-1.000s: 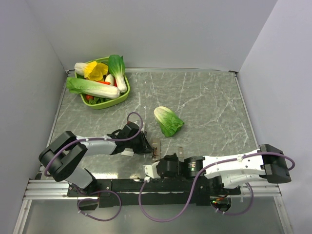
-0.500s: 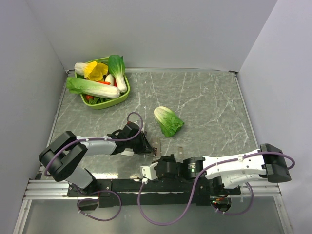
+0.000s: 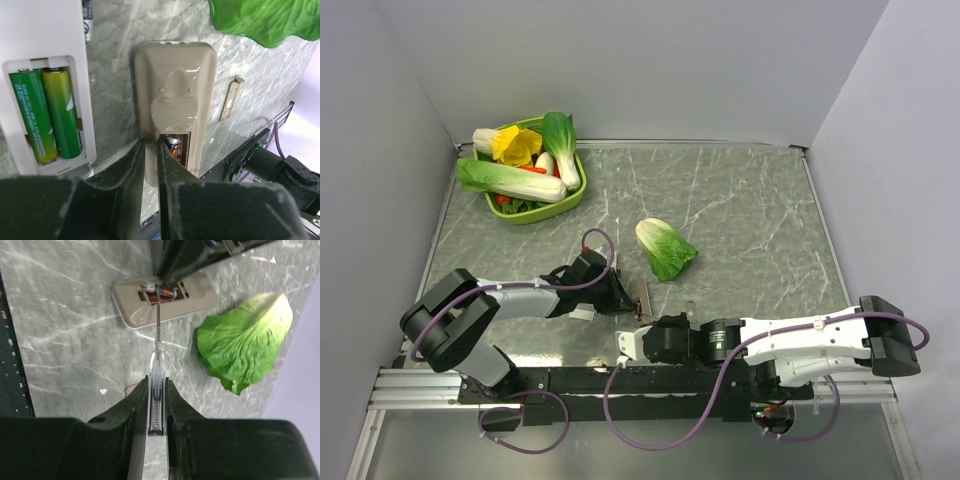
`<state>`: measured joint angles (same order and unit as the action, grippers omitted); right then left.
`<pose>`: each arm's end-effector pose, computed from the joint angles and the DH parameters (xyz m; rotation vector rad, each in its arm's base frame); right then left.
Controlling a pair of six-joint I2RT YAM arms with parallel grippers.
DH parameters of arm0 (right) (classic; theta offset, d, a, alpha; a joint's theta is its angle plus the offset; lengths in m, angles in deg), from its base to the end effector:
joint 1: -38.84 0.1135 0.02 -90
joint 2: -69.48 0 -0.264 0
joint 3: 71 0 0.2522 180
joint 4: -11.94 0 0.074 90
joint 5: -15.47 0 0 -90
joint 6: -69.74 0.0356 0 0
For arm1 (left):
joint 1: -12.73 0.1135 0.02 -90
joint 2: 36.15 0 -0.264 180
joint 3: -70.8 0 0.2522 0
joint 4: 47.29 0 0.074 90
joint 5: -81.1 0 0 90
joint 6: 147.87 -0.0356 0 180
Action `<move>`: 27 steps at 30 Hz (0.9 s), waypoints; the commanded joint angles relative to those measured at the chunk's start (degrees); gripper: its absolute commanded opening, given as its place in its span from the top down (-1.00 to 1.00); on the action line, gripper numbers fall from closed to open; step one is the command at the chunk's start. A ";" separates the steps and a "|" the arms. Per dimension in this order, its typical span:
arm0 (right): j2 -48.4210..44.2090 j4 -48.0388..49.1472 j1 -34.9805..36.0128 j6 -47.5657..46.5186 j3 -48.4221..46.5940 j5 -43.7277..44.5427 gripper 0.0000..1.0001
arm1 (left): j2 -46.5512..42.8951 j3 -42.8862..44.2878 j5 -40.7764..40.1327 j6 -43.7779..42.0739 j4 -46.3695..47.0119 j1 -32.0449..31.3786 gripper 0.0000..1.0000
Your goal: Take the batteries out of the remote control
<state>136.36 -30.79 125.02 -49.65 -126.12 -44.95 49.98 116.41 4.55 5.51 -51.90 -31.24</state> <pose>0.0325 0.2225 0.2195 -1.8879 1.4251 -0.1885 0.1890 -0.1938 0.1361 -0.3203 2.6399 -1.0691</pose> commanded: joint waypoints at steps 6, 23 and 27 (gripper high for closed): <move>-4.82 -2.40 -1.71 5.65 -2.14 4.68 1.00 | 0.45 -0.64 3.67 -0.97 8.31 -0.51 0.98; -7.19 -4.95 -3.73 14.44 -4.95 5.22 1.00 | -11.06 6.80 -12.11 -6.50 -10.76 -0.33 0.29; -8.42 -3.64 -3.82 15.59 -5.31 4.44 1.00 | -15.28 12.70 -23.19 -7.83 -23.87 1.16 -0.21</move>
<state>130.43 -35.95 121.45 -37.04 -128.68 -40.10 39.57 123.63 -4.74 0.26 -61.10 -31.37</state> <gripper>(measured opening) 0.219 0.543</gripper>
